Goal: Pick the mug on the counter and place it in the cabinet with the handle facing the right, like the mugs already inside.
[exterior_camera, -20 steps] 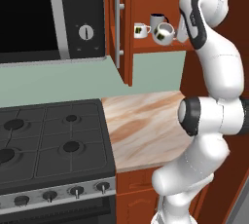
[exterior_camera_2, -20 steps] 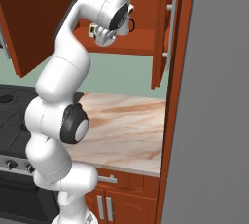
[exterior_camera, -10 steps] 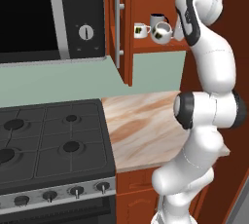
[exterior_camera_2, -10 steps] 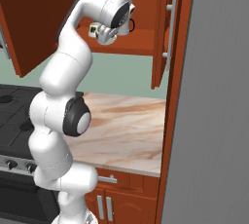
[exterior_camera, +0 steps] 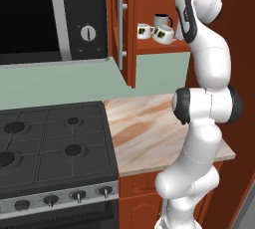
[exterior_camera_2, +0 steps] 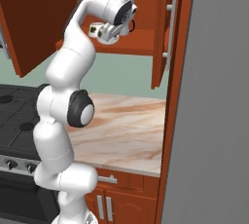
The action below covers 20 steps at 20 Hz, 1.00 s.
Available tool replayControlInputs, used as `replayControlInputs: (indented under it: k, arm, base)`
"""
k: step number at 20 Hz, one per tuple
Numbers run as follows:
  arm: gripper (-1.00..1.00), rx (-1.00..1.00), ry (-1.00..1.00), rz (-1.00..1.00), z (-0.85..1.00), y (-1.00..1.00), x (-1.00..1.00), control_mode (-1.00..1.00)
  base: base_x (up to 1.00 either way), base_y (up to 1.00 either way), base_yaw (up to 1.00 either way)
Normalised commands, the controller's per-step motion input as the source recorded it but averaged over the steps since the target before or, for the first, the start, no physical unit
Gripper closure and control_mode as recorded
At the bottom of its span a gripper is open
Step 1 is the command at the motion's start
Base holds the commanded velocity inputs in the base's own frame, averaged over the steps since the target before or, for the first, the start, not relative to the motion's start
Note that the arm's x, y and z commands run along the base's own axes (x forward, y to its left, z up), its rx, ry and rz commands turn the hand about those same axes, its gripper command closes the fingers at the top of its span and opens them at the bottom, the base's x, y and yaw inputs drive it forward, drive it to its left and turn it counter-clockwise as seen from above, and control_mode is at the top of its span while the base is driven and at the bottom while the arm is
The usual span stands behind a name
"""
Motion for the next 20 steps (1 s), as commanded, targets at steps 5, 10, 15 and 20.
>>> replayControlInputs:
  k: [5, 10, 15, 20]
  arm:
    - [1.0, 0.0, 0.06, 0.0, 0.0, -0.06, 0.23, -1.0]
    - [1.0, 0.0, 0.04, 0.0, 0.0, -0.04, 0.2, -1.0]
    - [1.0, 0.0, 0.0, 0.0, 0.0, -0.03, 0.14, -1.0]
    - [1.0, 0.0, 0.0, 0.01, 0.0, -0.19, 0.0, -1.0]
  base:
    - [0.0, 0.0, 0.0]
    - [0.0, 0.0, 0.0]
    - [0.0, 0.0, 0.0]
    - [0.0, 0.0, 0.0]
